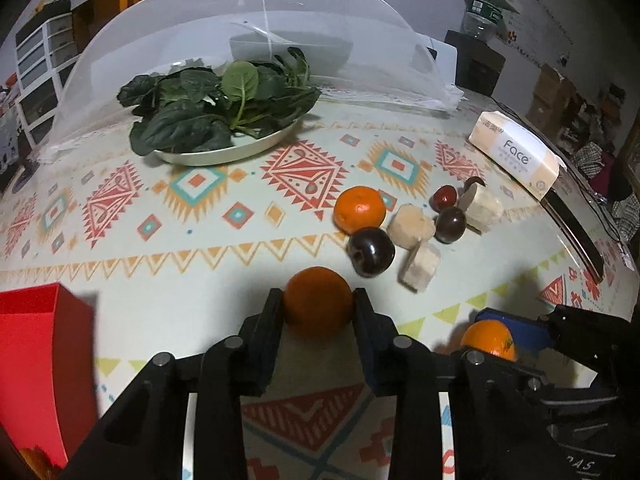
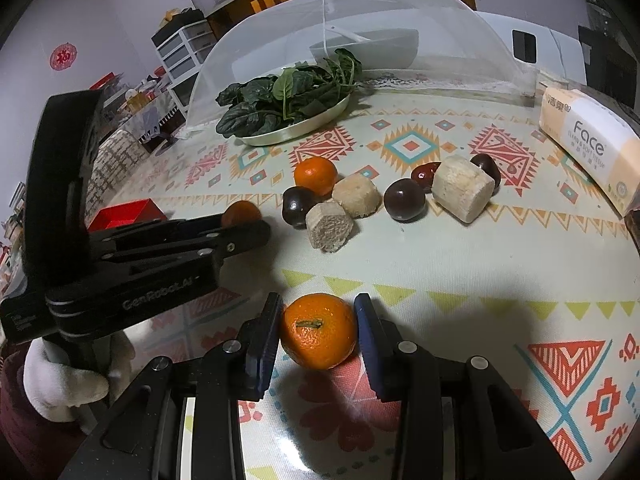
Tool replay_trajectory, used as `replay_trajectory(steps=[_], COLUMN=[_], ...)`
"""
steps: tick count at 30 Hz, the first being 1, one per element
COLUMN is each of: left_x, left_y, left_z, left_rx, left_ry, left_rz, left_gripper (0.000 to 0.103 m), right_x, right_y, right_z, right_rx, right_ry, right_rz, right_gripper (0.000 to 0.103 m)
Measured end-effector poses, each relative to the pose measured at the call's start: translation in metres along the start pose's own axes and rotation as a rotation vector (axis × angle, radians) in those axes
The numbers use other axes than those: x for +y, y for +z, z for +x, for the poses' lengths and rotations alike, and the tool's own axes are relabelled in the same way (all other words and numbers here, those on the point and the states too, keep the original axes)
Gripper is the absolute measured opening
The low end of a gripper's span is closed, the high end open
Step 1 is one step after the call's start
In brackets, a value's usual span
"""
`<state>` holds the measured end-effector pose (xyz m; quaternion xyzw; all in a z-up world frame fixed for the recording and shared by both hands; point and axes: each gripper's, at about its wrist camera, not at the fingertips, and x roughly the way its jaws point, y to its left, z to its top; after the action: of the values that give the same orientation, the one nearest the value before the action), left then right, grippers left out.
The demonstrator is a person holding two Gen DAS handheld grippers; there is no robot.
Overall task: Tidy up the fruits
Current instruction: 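Grasp another orange with the left gripper while the right gripper holds its orange, then carry both oranges over the red tray and open both grippers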
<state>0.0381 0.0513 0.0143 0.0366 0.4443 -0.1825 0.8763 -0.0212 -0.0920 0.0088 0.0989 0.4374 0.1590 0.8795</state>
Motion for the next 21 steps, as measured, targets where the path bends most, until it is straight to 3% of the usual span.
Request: replay_trajectory(steps=[8,16,21], left_x=[0.003,0.018,0.036], left_y=[-0.014,-0.041,-0.056], left_z=[-0.03,-0.08,-0.114], left_rx=[-0.035,-0.103,-0.148], left_ry=[0.02,-0.021,-0.017], left_rz=[-0.059,-0.167,-0.222], left_gripper=[0.033,0.033,0.033], right_x=[-0.001,-0.003,-0.001], right_y=[0.0,0.0,-0.002], right_z=[0.0,-0.002,-0.004], right_rx=[-0.004,-0.008,-0.005], right_ry=[0.005,0.019,-0.018], right_rz=[0.004,0.018,0.014], right_gripper=[0.04,0.04,0.039])
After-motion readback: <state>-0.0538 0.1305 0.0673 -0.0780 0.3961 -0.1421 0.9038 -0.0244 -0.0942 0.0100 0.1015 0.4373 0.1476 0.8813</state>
